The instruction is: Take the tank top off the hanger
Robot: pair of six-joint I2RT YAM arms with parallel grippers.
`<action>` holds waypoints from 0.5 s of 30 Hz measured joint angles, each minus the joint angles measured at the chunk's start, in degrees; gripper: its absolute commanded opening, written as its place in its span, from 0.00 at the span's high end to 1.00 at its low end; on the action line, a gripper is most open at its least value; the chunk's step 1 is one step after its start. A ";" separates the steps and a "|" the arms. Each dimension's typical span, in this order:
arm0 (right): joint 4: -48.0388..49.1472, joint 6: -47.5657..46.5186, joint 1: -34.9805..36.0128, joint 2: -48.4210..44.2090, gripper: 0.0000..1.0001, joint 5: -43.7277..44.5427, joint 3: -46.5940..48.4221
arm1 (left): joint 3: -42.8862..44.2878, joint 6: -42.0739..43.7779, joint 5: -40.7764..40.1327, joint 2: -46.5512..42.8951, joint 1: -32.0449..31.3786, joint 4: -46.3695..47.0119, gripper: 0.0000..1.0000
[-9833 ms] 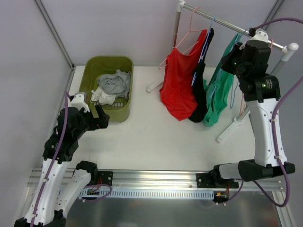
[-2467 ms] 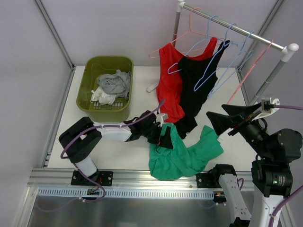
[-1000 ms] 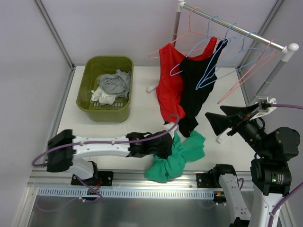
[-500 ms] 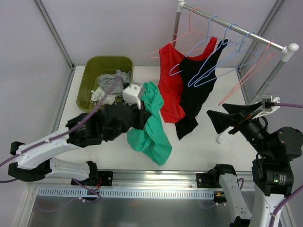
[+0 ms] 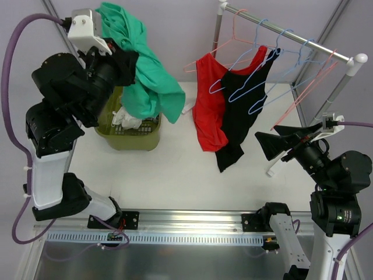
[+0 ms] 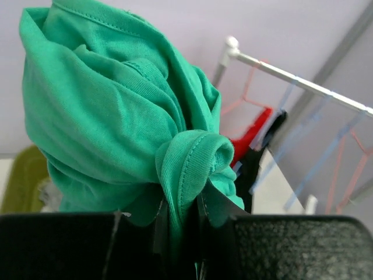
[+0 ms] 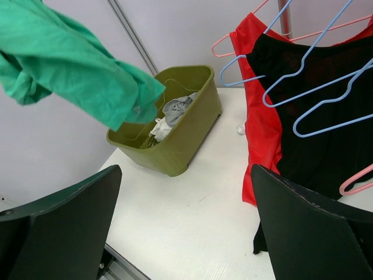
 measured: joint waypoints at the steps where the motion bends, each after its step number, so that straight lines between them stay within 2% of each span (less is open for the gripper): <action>1: 0.02 0.00 0.00 0.07 0.01 0.02 0.00 | 1.84 0.90 -0.13 0.96 1.40 0.07 1.00; 5: 0.00 0.02 0.00 0.09 0.01 0.00 0.00 | 3.32 1.46 4.72 3.65 14.62 -0.48 1.00; 10: 0.07 0.55 0.00 0.48 0.01 -0.26 0.02 | 3.21 -0.33 14.45 10.45 31.39 -0.92 1.00; 15: 0.04 0.96 0.00 1.75 0.00 -0.87 -0.02 | 2.82 -2.23 23.37 18.62 42.53 -0.87 1.00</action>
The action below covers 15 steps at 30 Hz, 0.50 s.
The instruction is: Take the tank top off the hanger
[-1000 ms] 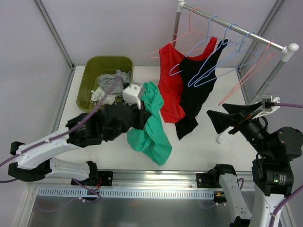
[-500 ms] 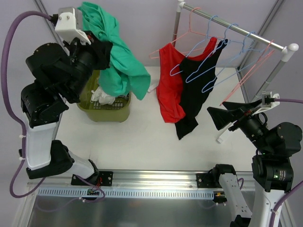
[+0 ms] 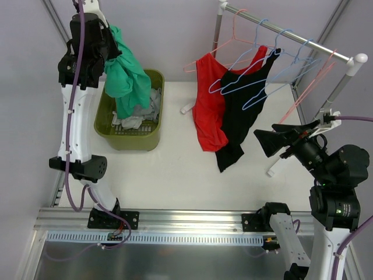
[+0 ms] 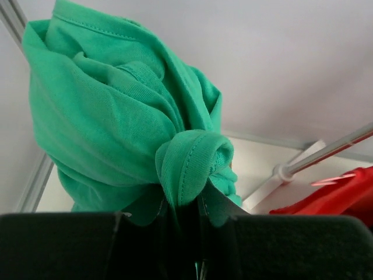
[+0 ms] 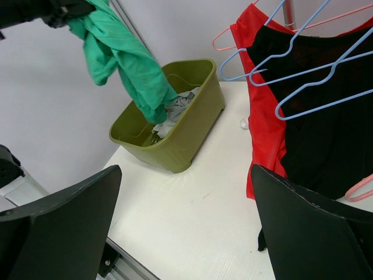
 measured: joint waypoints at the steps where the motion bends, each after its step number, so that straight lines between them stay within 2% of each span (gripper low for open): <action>1: 0.00 0.00 0.00 0.07 0.01 -0.02 -0.09 | -0.81 -0.15 1.75 1.05 1.64 0.15 1.00; 4: 0.11 -0.02 0.00 0.04 0.01 -0.24 -0.46 | -5.27 -0.22 5.20 2.38 4.22 0.52 1.00; 5: 0.33 -0.02 0.00 0.04 0.00 -0.24 -0.66 | -7.41 -0.24 5.92 2.38 4.44 0.90 0.86; 6: 0.37 0.07 0.00 0.15 0.01 -0.24 -0.74 | -9.33 -0.28 6.29 2.38 4.46 0.94 0.38; 7: 0.44 0.13 0.00 0.33 0.00 -0.28 -0.74 | -11.17 -0.28 6.64 2.40 4.33 1.05 0.02; 15: 1.29 1.27 0.00 5.55 0.00 -1.90 -0.72 | -19.12 -1.77 6.73 0.52 4.17 1.97 0.01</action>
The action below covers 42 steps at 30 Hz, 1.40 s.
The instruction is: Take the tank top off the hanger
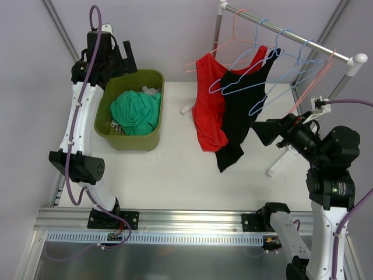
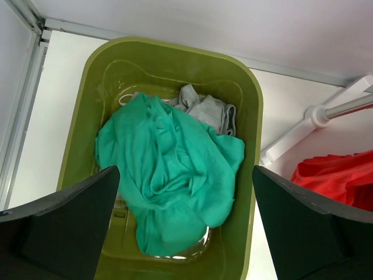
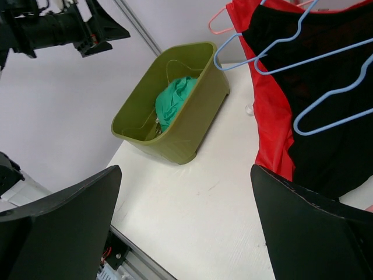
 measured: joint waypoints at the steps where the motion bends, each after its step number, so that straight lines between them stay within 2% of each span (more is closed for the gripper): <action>1: 0.09 0.28 0.00 0.83 0.00 -0.26 0.09 | -0.79 -0.17 0.00 -1.27 0.00 0.07 0.01; 4: 2.05 2.21 0.00 2.93 0.01 -2.25 0.11 | -3.82 -0.87 0.02 -7.72 0.00 0.37 0.01; 8: 10.16 8.92 0.00 4.66 0.01 -5.35 0.11 | -11.69 -2.32 1.18 -20.98 0.00 2.58 0.01; 13: 17.75 15.15 0.00 5.14 0.00 -5.01 0.48 | -27.54 -4.42 5.51 -37.86 0.00 3.76 0.01; 17: 17.16 16.61 0.72 10.84 0.00 -4.22 8.48 | -40.30 -5.31 8.35 -45.75 -0.02 3.17 0.01; 23: 8.85 12.68 7.65 23.41 0.04 3.98 24.50 | -53.11 -4.63 8.39 -53.02 -0.02 2.56 0.01; 26: 4.33 10.34 10.58 31.04 0.16 9.70 32.48 | -59.10 -4.11 8.13 -58.90 -0.02 3.65 0.02; 30: 0.87 8.33 13.33 38.56 0.22 20.37 36.68 | -65.35 -4.37 6.64 -65.07 -0.02 4.24 0.01; 37: -2.36 4.24 17.29 52.35 0.23 32.48 43.87 | -69.96 -4.26 3.65 -67.12 -0.02 5.55 0.01; 42: -2.67 2.34 19.67 58.95 0.31 39.76 47.12 | -70.20 -3.96 3.74 -65.13 -0.02 6.62 0.01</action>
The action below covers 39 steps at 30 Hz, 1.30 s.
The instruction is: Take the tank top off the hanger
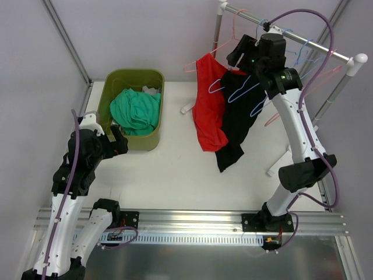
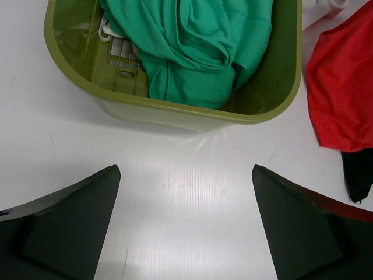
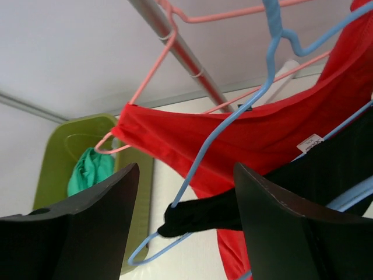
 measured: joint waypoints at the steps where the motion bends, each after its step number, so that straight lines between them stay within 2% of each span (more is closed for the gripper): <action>1: 0.02 -0.15 0.37 0.72 0.33 1.27 0.00 | -0.02 0.00 0.11 0.31 0.00 0.13 0.01; 4: -0.15 -0.63 1.49 2.80 0.48 5.68 0.00 | -0.04 0.02 0.35 0.72 0.02 0.13 0.01; 5: -0.20 -0.68 1.75 3.28 0.59 6.80 -0.02 | -0.04 0.02 0.50 0.76 0.02 0.13 0.01; 7: -0.20 -0.52 2.16 3.74 0.68 8.52 -0.15 | -0.04 0.04 0.94 0.74 0.02 0.17 0.01; 10: 0.35 0.07 2.86 3.67 0.70 11.02 -0.39 | -0.04 0.09 1.62 0.85 0.00 0.17 0.01; 13: 1.55 0.31 3.43 3.52 0.77 12.92 -1.16 | -0.04 0.15 2.60 0.92 0.02 0.17 0.01; 18: 1.92 1.33 4.04 3.52 1.00 14.45 -1.95 | -0.07 0.20 3.32 0.98 0.02 0.20 0.01; 29: 1.70 2.95 4.79 0.59 1.00 14.82 -3.08 | -0.09 0.24 4.76 1.07 0.00 0.63 0.01; 39: 3.02 3.28 5.27 -9.99 1.00 11.89 -8.39 | -0.09 0.22 4.85 1.22 0.02 0.74 0.01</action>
